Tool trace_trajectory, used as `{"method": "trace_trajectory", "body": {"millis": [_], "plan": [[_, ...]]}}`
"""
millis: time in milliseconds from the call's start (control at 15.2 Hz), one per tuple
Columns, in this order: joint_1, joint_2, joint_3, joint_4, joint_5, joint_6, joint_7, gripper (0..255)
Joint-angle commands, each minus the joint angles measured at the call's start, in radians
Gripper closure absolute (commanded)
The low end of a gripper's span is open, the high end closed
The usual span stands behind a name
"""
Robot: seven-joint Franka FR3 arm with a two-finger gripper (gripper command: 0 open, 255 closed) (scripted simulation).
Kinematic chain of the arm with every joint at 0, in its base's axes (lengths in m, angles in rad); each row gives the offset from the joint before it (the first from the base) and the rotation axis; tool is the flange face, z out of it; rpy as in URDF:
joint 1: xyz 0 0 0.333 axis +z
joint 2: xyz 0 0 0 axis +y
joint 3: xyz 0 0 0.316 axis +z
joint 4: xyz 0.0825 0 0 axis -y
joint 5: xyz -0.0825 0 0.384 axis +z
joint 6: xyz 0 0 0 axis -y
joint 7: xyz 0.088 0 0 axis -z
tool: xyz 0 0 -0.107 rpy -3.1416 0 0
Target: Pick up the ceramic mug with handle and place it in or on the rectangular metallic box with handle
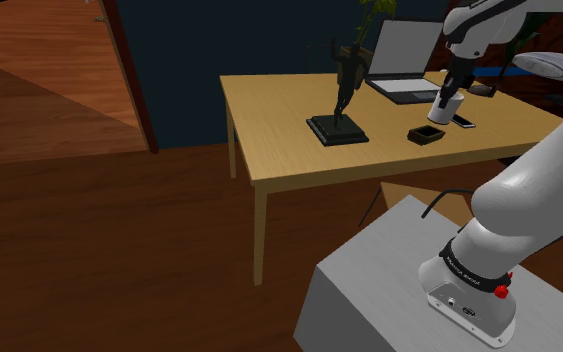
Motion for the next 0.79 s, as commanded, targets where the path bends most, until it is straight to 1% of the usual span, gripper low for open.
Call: {"method": "trace_trajectory", "body": {"millis": [0,330,726], "plan": [[-0.001,0.011,-0.002,-0.017,0.005,0.027,-0.003,255],[-0.004,0.042,-0.005,-0.058,0.019,0.097,-0.01,255],[-0.004,0.042,-0.005,-0.058,0.019,0.097,-0.01,255]]}}
